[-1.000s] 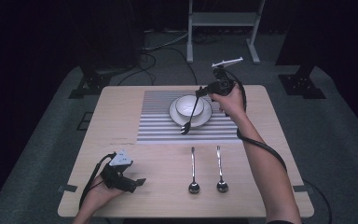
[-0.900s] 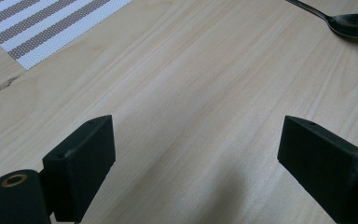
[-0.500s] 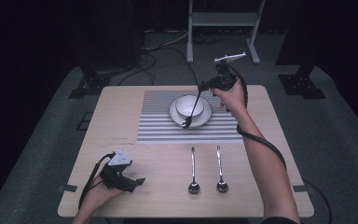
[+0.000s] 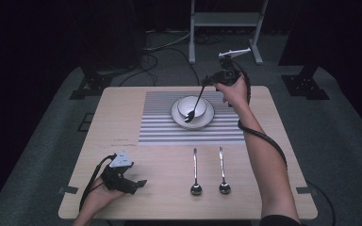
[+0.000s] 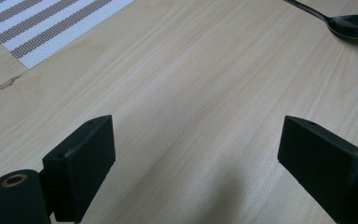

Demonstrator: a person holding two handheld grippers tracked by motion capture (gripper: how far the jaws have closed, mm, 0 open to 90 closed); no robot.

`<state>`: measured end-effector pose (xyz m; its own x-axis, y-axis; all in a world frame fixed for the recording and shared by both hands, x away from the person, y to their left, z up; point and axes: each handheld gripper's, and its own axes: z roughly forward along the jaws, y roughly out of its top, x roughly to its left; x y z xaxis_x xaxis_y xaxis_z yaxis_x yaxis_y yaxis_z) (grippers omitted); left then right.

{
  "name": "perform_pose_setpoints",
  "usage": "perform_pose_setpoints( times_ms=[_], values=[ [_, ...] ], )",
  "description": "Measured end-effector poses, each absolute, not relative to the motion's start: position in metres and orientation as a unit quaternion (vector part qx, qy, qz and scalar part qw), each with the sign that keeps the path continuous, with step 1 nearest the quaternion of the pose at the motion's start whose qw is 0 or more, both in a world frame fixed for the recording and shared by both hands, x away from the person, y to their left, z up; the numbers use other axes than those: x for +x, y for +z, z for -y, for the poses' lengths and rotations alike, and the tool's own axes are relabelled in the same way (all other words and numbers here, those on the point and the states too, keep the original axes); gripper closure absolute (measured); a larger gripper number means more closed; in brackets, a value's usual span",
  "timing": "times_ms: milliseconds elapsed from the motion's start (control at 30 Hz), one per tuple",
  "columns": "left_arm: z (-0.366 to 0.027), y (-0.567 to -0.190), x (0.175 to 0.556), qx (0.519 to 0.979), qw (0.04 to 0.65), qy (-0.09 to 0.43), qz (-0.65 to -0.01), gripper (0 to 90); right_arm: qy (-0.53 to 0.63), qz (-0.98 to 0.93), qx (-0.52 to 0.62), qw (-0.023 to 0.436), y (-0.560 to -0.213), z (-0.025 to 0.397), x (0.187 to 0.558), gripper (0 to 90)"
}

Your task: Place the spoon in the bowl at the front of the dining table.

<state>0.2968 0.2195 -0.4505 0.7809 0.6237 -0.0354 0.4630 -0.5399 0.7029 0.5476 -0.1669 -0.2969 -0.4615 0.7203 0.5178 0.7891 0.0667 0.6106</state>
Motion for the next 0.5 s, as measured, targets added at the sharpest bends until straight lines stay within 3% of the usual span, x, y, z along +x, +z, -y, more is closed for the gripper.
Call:
perform_pose_setpoints(
  times_ms=[500],
  values=[
    [-0.219, -0.451, 0.296, 0.871, 0.364, 0.110, -0.310, 9.9, -0.441, 0.715, -0.543, 0.017, -0.299, 0.172, 0.564, 88.2]
  ],
)
